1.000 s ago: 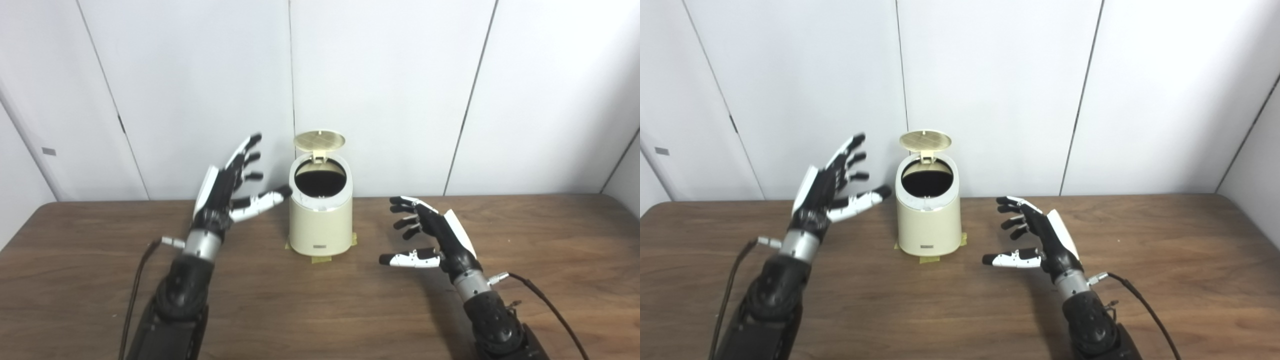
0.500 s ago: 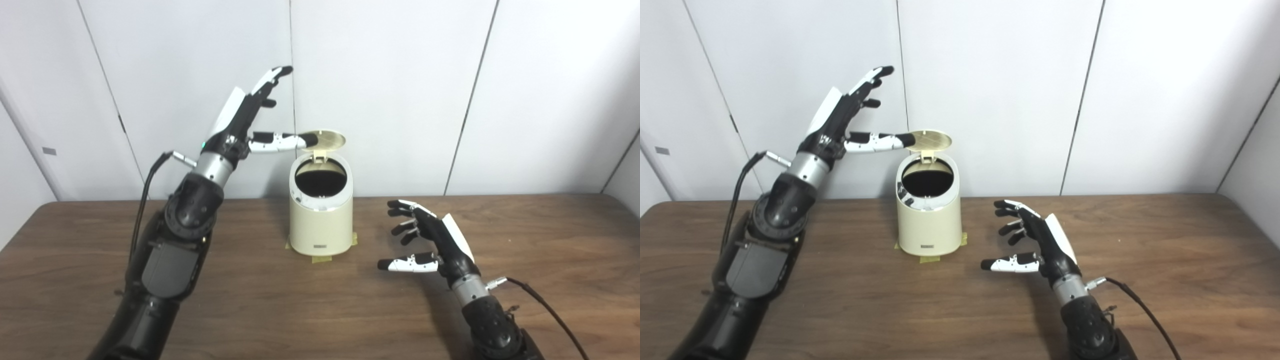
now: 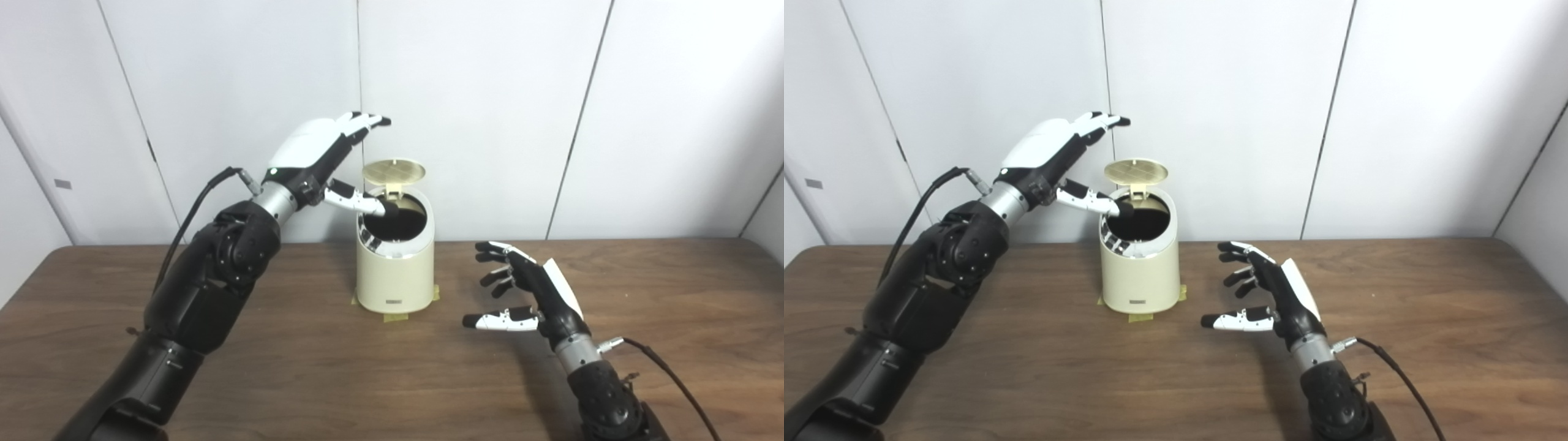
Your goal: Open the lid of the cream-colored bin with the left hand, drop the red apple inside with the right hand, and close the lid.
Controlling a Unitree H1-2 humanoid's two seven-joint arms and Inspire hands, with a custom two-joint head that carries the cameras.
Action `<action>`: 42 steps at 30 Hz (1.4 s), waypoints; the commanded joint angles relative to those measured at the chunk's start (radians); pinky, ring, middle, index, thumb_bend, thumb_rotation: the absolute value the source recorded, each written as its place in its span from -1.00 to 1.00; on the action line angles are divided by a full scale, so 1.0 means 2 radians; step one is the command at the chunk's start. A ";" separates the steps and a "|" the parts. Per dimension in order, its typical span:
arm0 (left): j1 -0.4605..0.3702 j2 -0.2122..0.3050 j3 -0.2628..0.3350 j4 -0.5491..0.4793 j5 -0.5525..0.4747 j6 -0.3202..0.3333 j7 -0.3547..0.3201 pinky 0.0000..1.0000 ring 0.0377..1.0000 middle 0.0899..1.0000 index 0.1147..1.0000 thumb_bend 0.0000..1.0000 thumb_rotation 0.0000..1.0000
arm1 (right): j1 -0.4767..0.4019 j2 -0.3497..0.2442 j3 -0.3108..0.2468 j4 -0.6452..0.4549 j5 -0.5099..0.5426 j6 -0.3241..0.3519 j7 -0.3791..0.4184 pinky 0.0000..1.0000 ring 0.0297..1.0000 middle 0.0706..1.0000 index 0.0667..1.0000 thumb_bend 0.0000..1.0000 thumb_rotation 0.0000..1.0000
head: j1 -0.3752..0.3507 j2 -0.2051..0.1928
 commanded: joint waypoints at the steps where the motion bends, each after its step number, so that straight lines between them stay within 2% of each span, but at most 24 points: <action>1: -0.028 0.009 0.000 -0.011 0.013 -0.011 0.007 1.00 1.00 0.85 0.82 1.00 -0.03 | -0.013 -0.002 -0.003 -0.015 0.003 -0.008 -0.004 -0.08 0.16 0.48 0.54 0.75 -0.62 | 0.000 0.001; 11: -0.015 0.007 -0.007 -0.025 0.033 -0.013 -0.006 1.00 1.00 0.84 0.79 1.00 0.02 | -0.014 -0.003 -0.002 -0.014 0.000 -0.004 -0.004 -0.07 0.17 0.48 0.53 0.76 -0.58 | -0.002 0.004; 19: -0.004 0.008 -0.004 -0.047 0.031 -0.009 -0.024 1.00 1.00 0.83 0.75 1.00 -0.06 | -0.015 -0.002 -0.003 -0.014 0.001 -0.003 -0.004 -0.07 0.17 0.48 0.54 0.75 -0.61 | -0.002 0.005; 23: 0.000 0.013 -0.007 -0.058 0.036 -0.013 -0.033 1.00 1.00 0.83 0.75 1.00 0.02 | -0.016 -0.001 -0.003 -0.013 0.000 -0.001 -0.005 -0.07 0.16 0.48 0.54 0.76 -0.59 | -0.001 0.006; 28: 0.012 0.017 -0.005 -0.080 0.044 -0.016 -0.038 1.00 1.00 0.74 0.69 1.00 0.01 | -0.016 0.002 -0.003 -0.015 0.001 0.000 -0.005 -0.08 0.15 0.48 0.54 0.76 -0.62 | -0.003 0.007; 42: 0.041 0.025 0.002 -0.132 0.061 -0.005 -0.064 1.00 1.00 0.66 0.64 1.00 -0.04 | -0.012 0.000 0.000 -0.020 -0.004 0.005 -0.004 -0.08 0.15 0.48 0.55 0.76 -0.55 | -0.004 0.009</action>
